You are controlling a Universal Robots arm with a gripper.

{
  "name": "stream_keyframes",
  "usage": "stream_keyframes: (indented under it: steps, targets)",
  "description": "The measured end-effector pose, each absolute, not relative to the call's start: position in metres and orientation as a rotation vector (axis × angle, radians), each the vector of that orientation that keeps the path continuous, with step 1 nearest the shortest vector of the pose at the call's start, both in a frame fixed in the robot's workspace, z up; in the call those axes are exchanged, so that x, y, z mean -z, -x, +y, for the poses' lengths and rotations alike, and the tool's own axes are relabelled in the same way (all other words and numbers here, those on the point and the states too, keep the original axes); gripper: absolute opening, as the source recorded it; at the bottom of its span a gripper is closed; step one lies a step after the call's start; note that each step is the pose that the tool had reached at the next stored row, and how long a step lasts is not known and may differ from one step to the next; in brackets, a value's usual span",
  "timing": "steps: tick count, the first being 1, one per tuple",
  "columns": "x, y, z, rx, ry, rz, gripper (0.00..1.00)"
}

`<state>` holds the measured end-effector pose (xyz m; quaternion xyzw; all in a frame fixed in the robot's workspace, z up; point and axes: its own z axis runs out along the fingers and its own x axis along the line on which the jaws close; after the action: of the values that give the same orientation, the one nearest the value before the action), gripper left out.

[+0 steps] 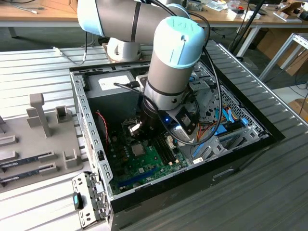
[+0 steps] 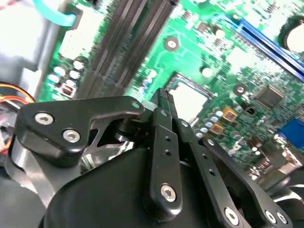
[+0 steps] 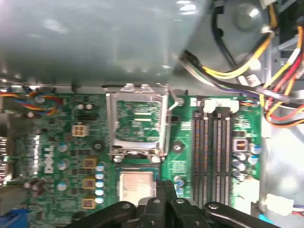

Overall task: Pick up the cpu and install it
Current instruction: 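Place the cpu into insertion slot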

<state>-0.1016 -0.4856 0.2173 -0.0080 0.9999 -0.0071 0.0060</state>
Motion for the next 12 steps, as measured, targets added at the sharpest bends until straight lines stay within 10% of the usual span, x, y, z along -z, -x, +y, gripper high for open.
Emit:
stream_keyframes:
  steps: [12]
  targets:
    - [-0.227, 0.083, -0.486, 0.004, 0.024, 3.134, 0.11]
